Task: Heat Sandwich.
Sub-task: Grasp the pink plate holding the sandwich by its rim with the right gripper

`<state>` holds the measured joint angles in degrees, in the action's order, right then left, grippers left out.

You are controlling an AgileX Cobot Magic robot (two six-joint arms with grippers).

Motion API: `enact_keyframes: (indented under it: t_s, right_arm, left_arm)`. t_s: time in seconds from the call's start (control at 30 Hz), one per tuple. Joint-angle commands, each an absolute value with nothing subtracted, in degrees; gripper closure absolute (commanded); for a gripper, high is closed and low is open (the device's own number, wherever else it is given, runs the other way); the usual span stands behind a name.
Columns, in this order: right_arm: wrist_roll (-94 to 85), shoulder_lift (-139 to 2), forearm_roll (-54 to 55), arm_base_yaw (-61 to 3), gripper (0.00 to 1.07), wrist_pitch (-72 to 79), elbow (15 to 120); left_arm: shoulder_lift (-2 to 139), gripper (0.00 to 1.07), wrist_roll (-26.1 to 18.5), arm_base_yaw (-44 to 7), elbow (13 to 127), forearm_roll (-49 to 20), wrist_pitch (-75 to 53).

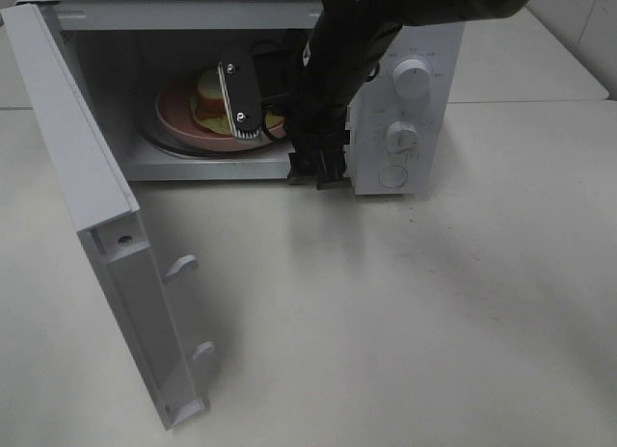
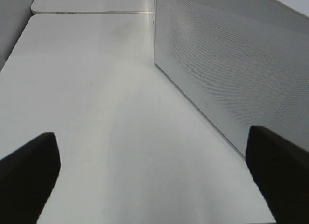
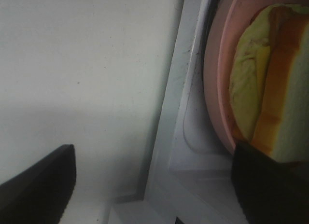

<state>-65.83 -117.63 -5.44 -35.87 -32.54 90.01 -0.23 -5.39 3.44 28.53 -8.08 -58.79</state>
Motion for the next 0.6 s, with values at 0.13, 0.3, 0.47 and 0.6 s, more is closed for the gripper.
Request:
enact_keyframes:
  t_s: [0.13,0.3,0.47,0.6]
  right_arm:
    - [-65.55,-121.47,-5.44,-36.15,0.25,-32.2,94.54]
    - [-64.63,-123.87,-5.44,-36.15,0.25,-32.2,97.17]
    - [-64.52,-126.05,-5.44,-36.15,0.26,-32.2,99.64]
    - [-64.52,-128.06,-5.44,-36.78,0.26,-32.26,102.27]
  left_arm:
    - [-1.55,0.05,-5.16,3.38,28.3,-7.96,-58.96]
    - [-1.55,0.05,-5.16,3.38,28.3,-7.96,-58.96]
    - [-1.55,0.05,-5.16,3.38,28.3,-7.96,-58.96]
    - [-1.55,0.05,-5.16,3.38,28.3,-7.96,-58.96]
